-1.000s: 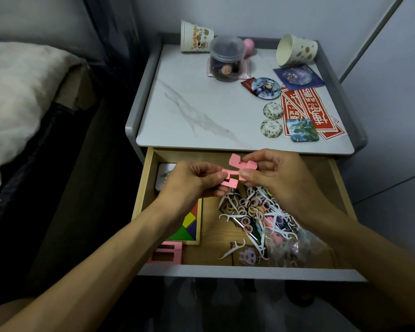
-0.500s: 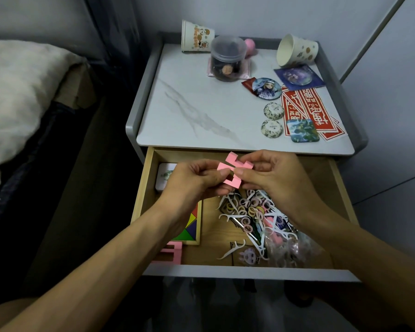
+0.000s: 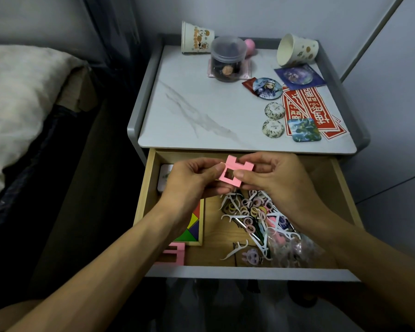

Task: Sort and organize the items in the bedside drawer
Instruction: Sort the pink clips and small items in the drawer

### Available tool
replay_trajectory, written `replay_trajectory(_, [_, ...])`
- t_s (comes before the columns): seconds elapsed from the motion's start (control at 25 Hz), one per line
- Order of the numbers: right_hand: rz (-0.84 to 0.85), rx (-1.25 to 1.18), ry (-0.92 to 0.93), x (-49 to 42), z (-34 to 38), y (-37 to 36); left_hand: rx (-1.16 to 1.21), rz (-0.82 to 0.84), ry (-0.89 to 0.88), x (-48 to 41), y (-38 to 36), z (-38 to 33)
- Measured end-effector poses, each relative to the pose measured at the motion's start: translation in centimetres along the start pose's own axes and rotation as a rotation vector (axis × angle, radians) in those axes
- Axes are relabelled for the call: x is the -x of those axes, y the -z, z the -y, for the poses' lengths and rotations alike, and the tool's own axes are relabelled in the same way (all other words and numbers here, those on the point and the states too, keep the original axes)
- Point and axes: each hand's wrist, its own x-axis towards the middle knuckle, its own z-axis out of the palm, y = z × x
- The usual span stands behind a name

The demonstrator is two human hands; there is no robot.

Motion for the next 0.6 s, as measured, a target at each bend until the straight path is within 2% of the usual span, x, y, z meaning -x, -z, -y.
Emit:
replay_trajectory(0.4, [0.012, 0.033, 0.033, -0.25, -0.27, 0.15, -0.033, 0.013, -0.006, 0.09, 0.04, -0.46])
replay_trajectory(0.6, [-0.020, 0.229, 0.117, -0.75, -0.29, 0.57, -0.125, -0.005, -0.054, 0.04, 0.08, -0.49])
